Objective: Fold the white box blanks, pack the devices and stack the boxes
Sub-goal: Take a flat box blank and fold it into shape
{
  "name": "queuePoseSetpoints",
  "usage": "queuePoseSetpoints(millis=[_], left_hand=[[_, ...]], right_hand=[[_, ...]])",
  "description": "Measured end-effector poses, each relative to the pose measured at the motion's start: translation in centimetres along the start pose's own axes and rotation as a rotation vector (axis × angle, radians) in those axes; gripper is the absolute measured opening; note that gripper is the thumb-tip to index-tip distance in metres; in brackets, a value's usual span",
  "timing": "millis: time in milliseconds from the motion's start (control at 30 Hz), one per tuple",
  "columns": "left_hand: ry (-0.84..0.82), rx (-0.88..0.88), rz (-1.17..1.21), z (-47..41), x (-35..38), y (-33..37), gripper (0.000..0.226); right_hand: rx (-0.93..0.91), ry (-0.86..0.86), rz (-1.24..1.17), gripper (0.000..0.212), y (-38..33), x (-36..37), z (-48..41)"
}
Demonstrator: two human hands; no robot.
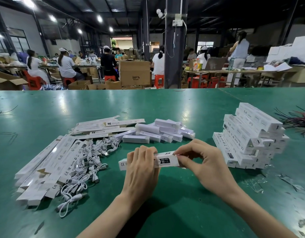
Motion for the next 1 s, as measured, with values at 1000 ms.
queuePoseSetpoints(millis=[1000], left_hand=[[-0.006, -0.042, 0.034, 0.0, -0.6, 0.1, 0.04]], right_hand=[[0.125, 0.0, -0.147, 0.032, -0.2, 0.7, 0.7]])
Point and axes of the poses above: each hand's wrist, its own z-axis away from the middle knuckle, its own x-axis out of the palm, y = z × x, the point moved 5 cm from there along -z, towards the middle knuckle, and after that the axes turned 6 degrees about y, right-handed, at the moved point
